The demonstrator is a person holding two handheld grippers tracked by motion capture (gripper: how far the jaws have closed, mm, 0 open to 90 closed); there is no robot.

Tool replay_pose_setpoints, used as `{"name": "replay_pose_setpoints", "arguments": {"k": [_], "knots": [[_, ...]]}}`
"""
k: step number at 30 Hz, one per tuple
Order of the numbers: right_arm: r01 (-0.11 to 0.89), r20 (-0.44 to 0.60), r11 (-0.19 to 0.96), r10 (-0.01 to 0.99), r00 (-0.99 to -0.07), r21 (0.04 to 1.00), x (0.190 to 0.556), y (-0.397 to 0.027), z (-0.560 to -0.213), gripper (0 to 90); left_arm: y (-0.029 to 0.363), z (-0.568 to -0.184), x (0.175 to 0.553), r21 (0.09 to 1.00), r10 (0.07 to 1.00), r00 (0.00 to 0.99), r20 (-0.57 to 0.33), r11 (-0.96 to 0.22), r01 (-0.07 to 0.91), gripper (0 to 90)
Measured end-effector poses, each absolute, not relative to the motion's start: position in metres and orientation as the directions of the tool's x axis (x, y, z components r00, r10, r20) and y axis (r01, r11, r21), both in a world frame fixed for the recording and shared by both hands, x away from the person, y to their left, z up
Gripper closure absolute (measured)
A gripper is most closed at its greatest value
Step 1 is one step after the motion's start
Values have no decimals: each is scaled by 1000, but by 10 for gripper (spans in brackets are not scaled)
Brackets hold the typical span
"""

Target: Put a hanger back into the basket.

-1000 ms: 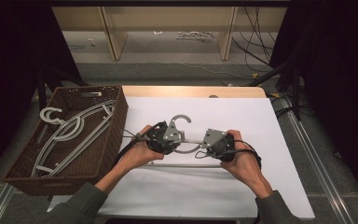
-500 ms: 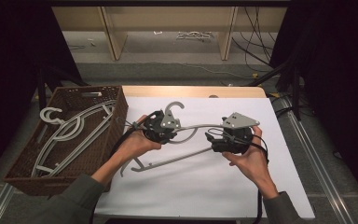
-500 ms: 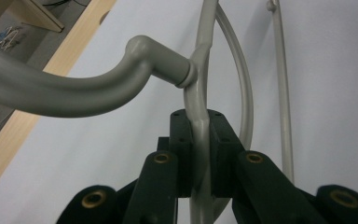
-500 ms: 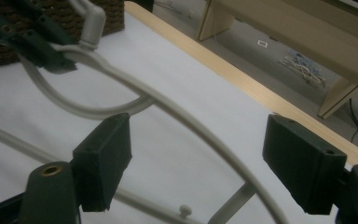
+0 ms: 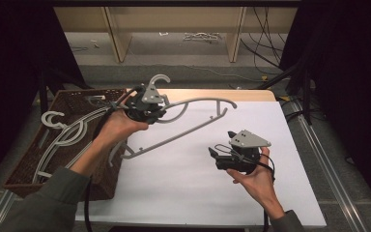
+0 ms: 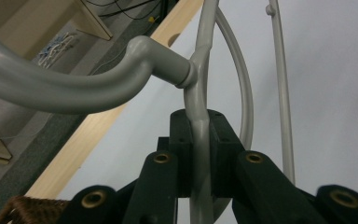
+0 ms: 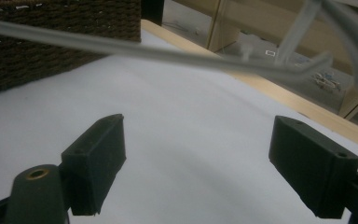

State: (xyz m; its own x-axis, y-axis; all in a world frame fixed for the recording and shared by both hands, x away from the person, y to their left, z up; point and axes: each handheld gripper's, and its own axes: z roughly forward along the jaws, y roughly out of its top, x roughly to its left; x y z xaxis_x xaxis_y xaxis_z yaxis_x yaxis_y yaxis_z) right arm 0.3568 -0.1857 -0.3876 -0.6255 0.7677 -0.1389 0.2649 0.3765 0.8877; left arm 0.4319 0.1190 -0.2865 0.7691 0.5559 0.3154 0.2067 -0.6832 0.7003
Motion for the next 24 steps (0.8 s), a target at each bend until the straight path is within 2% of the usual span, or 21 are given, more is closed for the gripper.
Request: {"name": "replay_pose_setpoints", "arguments": {"k": [7, 19, 20, 24], "knots": [[300, -115, 383, 761, -639, 874, 349, -186, -409, 188, 155, -272, 431, 703, 600, 731, 326, -670, 236, 822], [328, -107, 398, 759, -642, 857, 342, -190, -420, 190, 224, -263, 427, 698, 676, 643, 360, -653, 295, 822], [328, -107, 398, 759, -642, 857, 342, -190, -420, 190, 236, -257, 427, 615, 628, 658, 416, -727, 305, 822], [325, -104, 388, 764, -636, 863, 340, -192, -422, 166, 256, -266, 425, 694, 689, 652, 316, -637, 336, 823]]}}
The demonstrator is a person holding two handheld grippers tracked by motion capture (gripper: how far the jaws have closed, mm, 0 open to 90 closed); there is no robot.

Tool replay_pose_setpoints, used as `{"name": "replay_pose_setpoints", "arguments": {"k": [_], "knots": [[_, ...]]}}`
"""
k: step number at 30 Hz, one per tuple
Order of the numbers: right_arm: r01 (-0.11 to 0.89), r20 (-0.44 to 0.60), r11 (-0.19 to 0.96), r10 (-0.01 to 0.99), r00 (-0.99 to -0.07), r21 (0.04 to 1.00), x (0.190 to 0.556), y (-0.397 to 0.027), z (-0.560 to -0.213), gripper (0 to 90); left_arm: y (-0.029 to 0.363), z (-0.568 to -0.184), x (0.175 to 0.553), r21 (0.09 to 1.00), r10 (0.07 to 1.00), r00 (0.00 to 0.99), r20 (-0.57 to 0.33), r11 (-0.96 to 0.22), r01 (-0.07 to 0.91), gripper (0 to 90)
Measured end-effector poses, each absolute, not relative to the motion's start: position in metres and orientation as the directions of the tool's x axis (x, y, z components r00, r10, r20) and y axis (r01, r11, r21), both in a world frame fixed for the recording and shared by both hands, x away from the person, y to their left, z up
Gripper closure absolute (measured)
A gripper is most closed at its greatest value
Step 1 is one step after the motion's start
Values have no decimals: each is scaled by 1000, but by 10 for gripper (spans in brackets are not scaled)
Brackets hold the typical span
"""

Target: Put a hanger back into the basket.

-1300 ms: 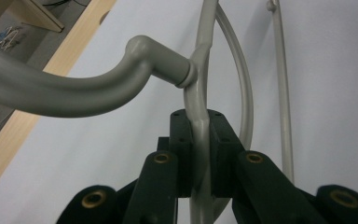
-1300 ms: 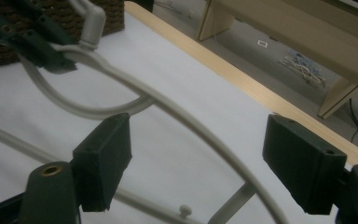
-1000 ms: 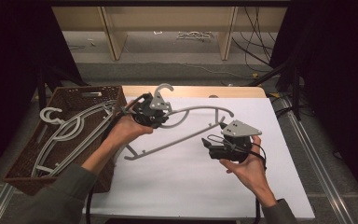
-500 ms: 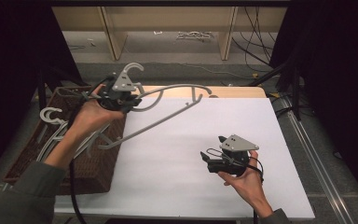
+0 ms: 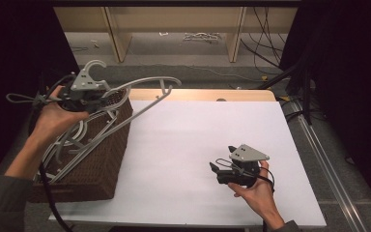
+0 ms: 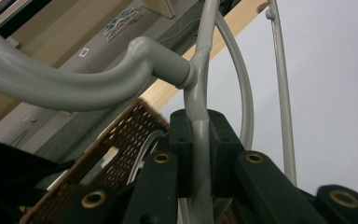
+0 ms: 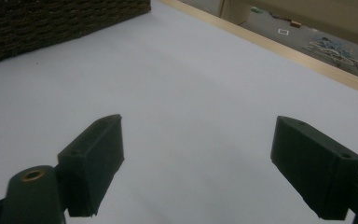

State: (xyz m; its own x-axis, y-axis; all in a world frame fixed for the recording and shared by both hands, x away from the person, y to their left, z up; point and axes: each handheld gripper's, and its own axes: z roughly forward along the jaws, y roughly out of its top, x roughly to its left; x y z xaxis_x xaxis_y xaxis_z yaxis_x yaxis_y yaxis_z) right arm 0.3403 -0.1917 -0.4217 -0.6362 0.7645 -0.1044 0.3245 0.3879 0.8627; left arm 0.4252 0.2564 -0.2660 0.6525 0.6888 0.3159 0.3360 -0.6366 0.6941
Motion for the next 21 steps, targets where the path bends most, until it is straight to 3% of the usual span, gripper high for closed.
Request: {"name": "replay_pose_setpoints", "arguments": {"k": [3, 4, 21], "knots": [[326, -104, 394, 759, -643, 859, 338, -192, -422, 169, 269, -271, 425, 727, 714, 652, 255, -586, 357, 822], [323, -108, 398, 757, -645, 859, 338, -192, -422, 169, 279, -269, 426, 706, 751, 552, 362, -608, 364, 822], [347, -74, 373, 766, -639, 860, 332, -197, -430, 170, 348, -299, 433, 754, 834, 427, 349, -521, 401, 822]]}}
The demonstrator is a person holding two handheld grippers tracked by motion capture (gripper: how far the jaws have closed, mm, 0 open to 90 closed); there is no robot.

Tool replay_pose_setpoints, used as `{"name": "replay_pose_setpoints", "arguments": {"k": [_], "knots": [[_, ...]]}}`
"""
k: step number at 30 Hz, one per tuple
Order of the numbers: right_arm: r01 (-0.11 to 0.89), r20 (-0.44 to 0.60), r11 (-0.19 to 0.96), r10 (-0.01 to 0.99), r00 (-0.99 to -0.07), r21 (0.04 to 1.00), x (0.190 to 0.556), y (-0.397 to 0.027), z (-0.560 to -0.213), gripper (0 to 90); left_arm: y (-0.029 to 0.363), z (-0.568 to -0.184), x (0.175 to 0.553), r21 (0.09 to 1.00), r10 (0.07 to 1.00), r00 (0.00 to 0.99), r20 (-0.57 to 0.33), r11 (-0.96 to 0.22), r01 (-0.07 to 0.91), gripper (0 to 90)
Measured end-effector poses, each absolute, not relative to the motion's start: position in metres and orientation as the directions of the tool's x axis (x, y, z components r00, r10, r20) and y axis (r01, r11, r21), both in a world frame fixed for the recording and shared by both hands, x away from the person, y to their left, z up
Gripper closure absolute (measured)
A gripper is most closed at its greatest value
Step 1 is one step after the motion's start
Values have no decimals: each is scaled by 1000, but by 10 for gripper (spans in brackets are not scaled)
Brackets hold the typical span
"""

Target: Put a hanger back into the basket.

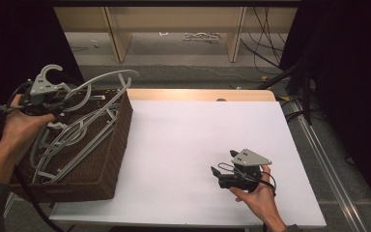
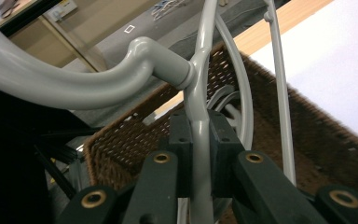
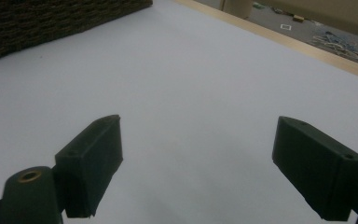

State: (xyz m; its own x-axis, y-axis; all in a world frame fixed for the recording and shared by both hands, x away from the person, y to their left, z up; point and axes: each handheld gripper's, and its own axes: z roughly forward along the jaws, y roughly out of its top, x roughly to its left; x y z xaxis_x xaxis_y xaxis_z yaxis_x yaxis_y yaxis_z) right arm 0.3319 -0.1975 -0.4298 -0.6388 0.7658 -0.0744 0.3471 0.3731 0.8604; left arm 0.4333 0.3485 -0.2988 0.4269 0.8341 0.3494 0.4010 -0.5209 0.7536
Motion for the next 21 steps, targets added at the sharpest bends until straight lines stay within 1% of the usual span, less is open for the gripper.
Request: {"name": "replay_pose_setpoints", "arguments": {"k": [7, 11, 15, 21], "knots": [[351, -65, 362, 770, -635, 864, 326, -202, -430, 170, 366, -318, 432, 774, 854, 400, 333, -490, 402, 822], [354, -65, 362, 772, -632, 862, 323, -204, -432, 170, 375, -326, 429, 764, 856, 391, 338, -493, 416, 822], [352, -59, 355, 772, -632, 866, 323, -205, -432, 170, 386, -335, 426, 767, 873, 366, 323, -468, 439, 822], [356, -61, 360, 772, -633, 862, 319, -207, -433, 170, 397, -345, 418, 754, 875, 360, 324, -469, 460, 822]]}}
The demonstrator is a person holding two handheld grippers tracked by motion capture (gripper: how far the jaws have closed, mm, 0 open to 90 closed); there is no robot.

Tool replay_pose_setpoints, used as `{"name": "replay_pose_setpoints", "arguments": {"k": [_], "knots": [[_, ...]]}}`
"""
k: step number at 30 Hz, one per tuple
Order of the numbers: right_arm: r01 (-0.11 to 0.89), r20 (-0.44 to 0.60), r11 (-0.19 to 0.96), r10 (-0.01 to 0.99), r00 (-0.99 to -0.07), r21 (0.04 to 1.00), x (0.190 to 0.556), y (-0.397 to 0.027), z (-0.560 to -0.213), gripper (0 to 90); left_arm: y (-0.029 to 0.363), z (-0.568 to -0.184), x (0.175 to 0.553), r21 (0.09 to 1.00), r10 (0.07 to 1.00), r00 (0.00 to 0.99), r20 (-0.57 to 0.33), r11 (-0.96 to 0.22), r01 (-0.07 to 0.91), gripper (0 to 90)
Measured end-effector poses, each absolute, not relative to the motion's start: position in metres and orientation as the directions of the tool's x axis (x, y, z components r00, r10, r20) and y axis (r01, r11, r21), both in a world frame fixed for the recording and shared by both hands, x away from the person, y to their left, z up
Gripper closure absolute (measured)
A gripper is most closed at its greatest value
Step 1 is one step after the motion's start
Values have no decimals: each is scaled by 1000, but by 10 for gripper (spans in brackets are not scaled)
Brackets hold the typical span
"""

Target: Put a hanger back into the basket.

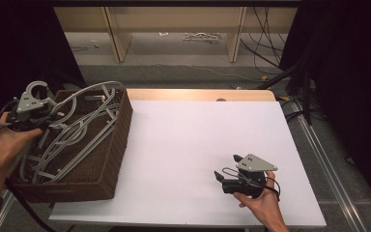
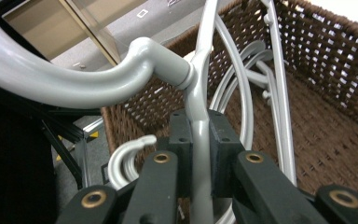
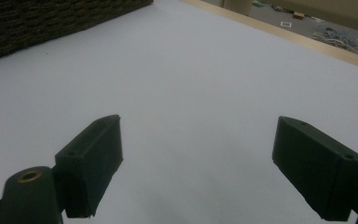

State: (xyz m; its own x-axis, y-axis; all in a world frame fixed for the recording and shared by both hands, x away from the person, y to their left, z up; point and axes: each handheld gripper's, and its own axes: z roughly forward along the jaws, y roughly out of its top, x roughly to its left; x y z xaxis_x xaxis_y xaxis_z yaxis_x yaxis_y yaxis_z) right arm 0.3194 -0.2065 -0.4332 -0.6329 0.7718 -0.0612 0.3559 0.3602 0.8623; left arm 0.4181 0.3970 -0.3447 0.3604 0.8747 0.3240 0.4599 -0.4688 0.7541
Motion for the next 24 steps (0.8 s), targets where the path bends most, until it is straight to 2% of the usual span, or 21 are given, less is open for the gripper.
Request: {"name": "replay_pose_setpoints", "arguments": {"k": [7, 9, 17, 24], "knots": [[365, -53, 360, 770, -636, 859, 318, -207, -435, 170, 403, -357, 413, 750, 874, 383, 298, -463, 473, 822], [365, -55, 363, 770, -635, 857, 318, -207, -436, 170, 403, -362, 415, 713, 854, 410, 319, -502, 490, 822], [366, -56, 368, 767, -640, 855, 318, -206, -437, 170, 392, -389, 423, 659, 841, 448, 304, -525, 538, 821], [369, -53, 371, 763, -644, 852, 318, -205, -437, 170, 392, -397, 428, 650, 858, 433, 276, -498, 574, 821]]}}
